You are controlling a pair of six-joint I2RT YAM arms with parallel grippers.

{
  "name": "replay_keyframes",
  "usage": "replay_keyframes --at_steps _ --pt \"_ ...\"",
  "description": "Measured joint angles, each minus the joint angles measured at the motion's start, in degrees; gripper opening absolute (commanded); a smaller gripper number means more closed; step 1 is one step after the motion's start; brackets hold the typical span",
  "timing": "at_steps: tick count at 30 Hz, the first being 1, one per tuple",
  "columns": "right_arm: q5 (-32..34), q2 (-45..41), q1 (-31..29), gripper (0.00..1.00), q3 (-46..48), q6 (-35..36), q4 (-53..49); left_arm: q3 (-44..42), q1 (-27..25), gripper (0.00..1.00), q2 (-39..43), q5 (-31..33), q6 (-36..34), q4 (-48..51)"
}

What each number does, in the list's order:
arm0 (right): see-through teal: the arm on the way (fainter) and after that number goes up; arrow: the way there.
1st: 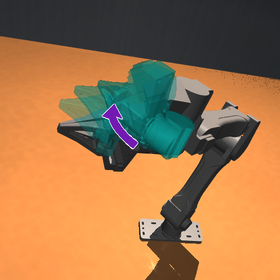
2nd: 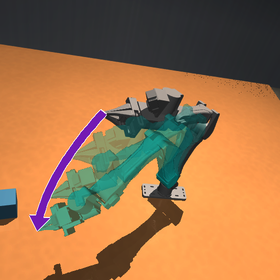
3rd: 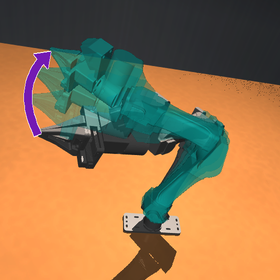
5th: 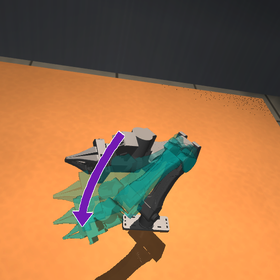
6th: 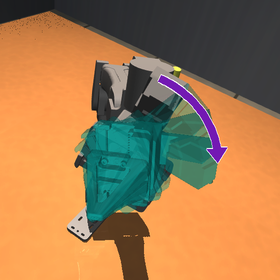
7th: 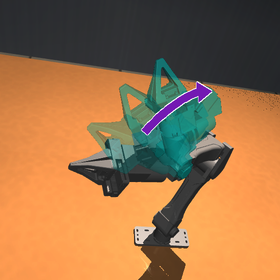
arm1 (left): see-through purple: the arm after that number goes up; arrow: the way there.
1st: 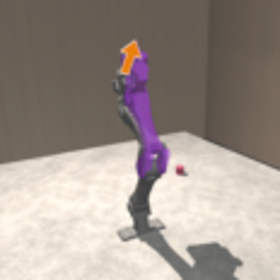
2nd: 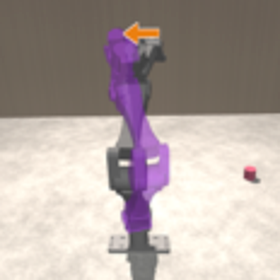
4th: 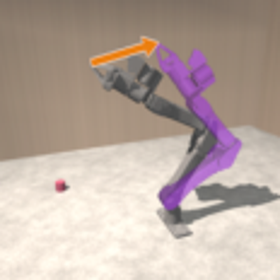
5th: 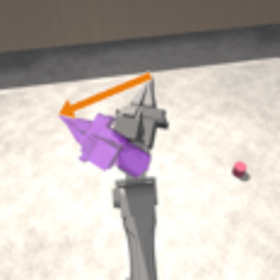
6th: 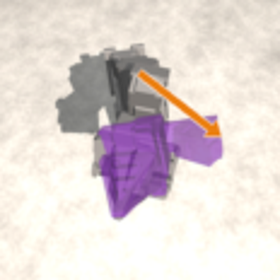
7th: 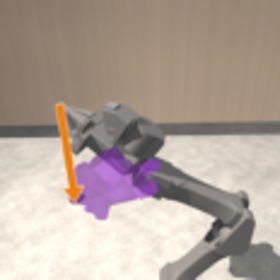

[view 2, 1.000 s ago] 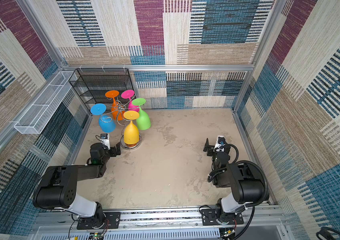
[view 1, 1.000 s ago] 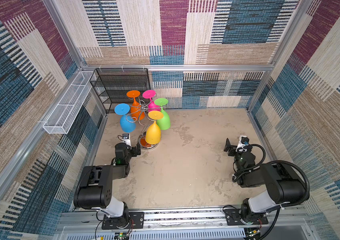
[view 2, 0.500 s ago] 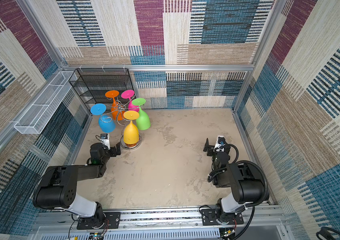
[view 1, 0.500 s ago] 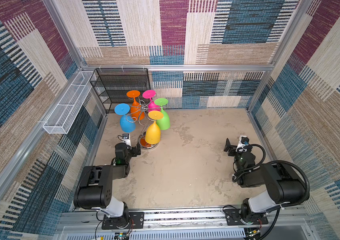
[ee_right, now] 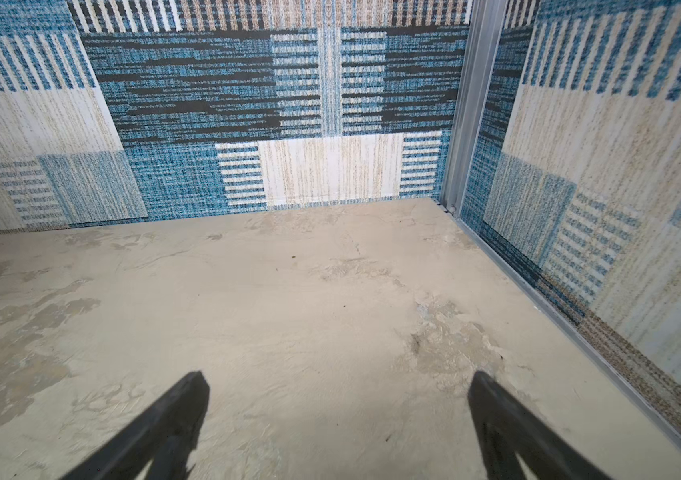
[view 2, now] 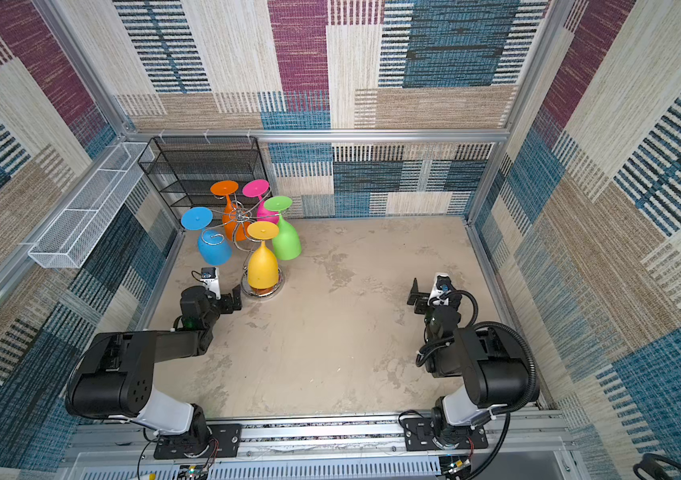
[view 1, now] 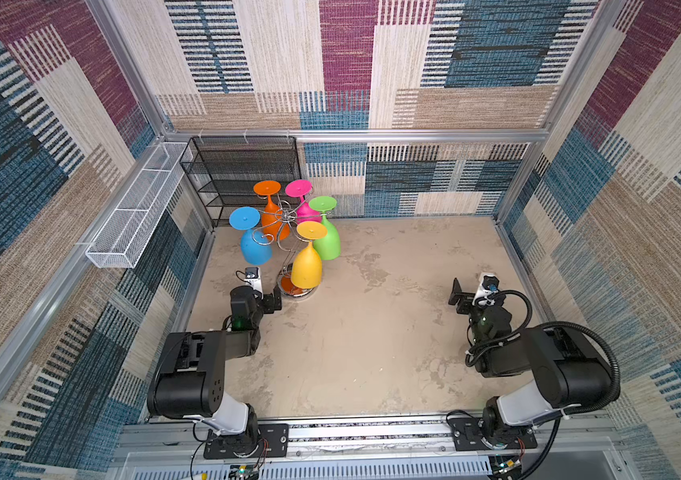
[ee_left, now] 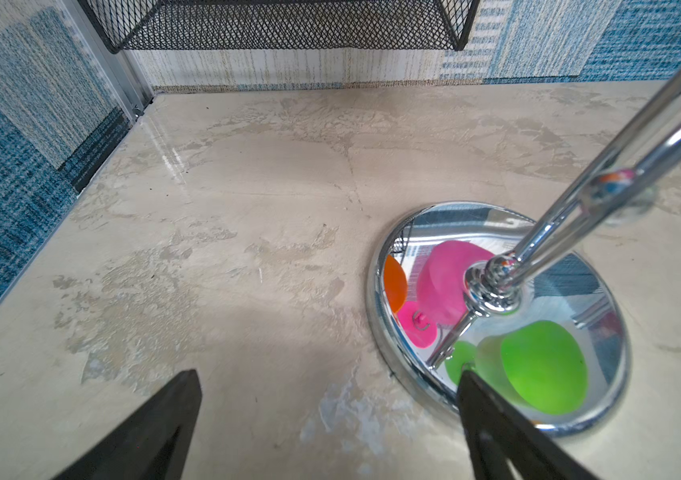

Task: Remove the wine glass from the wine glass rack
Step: 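Raise the left gripper beside the rack while the right gripper reaches toward the yellow glass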

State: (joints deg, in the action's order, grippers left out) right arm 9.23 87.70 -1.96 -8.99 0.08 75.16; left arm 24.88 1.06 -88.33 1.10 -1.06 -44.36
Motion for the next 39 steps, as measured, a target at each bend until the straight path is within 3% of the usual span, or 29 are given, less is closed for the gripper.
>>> replay_keyframes --at_steps 11,20,26,32,39 --pt "0.9 -2.3 -1.7 1.0 2.9 1.6 4.6 -5.3 -2.4 0.98 2.7 0.3 -0.7 -5.0" --pt "1.9 -3.3 -2.7 1.0 3.8 2.8 6.0 -6.6 -4.6 0.97 9.7 4.8 -0.7 -5.3" --pt "3.0 -8.8 -3.7 1.0 4.2 3.2 5.3 -7.8 -7.3 0.97 15.6 10.2 -1.0 -2.8" --pt "4.9 -15.3 -4.1 1.0 5.6 2.9 1.9 -7.5 -9.5 0.95 27.4 17.7 -0.1 3.4" --pt "6.5 -23.8 -5.2 1.0 6.8 1.3 -2.8 -2.9 -11.1 0.94 46.8 27.5 1.4 21.2"
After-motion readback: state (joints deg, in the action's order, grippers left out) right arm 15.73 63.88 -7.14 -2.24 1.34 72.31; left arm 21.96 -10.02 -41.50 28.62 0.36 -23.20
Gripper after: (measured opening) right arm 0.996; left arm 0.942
